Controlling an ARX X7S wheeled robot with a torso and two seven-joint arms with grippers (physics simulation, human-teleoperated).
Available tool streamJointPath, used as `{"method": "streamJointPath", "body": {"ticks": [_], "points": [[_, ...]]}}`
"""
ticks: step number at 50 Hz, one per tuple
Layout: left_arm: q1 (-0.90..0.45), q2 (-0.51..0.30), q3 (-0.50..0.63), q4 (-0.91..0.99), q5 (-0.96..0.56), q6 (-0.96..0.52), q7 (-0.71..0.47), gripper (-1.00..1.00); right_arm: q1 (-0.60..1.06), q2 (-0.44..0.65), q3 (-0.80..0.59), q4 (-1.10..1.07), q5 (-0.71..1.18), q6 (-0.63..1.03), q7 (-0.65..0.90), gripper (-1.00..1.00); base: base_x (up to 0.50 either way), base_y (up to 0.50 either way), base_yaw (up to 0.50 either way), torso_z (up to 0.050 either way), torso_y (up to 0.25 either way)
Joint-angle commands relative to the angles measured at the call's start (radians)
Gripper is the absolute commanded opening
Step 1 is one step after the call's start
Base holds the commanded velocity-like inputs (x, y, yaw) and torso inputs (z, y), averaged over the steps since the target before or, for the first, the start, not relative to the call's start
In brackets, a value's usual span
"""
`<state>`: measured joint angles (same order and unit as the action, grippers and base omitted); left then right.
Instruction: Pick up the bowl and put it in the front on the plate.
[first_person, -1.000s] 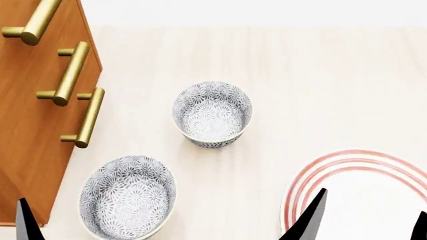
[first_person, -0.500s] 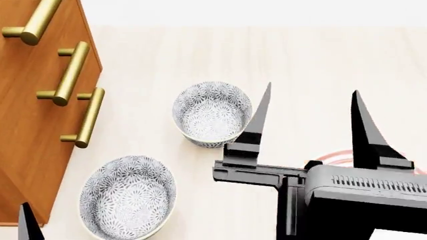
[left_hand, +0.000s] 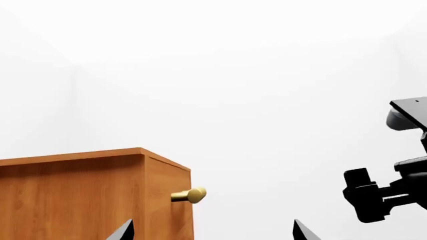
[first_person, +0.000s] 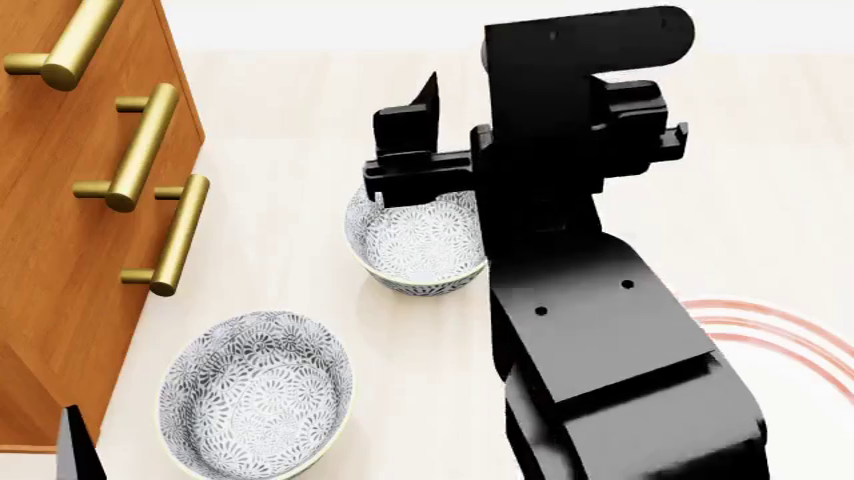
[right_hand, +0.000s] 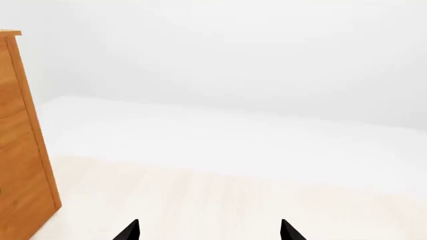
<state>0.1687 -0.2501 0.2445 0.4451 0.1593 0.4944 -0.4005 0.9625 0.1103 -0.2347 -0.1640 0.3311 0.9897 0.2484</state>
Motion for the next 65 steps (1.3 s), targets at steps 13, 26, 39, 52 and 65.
{"method": "streamJointPath", "body": {"ticks": [13,26,39,52,65], "points": [[-0.007,-0.01,0.022,-0.031,-0.018,-0.002,-0.005,1.0,0.241,-0.092,0.052,0.497,0.062,-0.006,0.033,1.0,0.0,0.0,0.0,0.0,0.0],[-0.017,-0.014,0.032,-0.045,-0.036,-0.013,-0.006,1.0,0.338,-0.1,0.107,0.734,0.227,0.0,0.13,1.0,0.0,0.0,0.0,0.0,0.0],[-0.019,-0.019,0.042,-0.051,-0.042,-0.017,-0.007,1.0,0.37,-0.098,0.092,0.828,0.322,-0.037,0.177,1.0,0.0,0.0,0.0,0.0,0.0],[-0.023,-0.024,0.053,-0.057,-0.043,-0.023,-0.008,1.0,0.373,-0.093,0.076,0.879,0.386,-0.064,0.208,1.0,0.0,0.0,0.0,0.0,0.0],[-0.027,-0.028,0.059,-0.059,-0.047,-0.032,-0.012,1.0,0.368,-0.085,0.053,0.938,0.418,-0.08,0.219,1.0,0.0,0.0,0.0,0.0,0.0]]}}
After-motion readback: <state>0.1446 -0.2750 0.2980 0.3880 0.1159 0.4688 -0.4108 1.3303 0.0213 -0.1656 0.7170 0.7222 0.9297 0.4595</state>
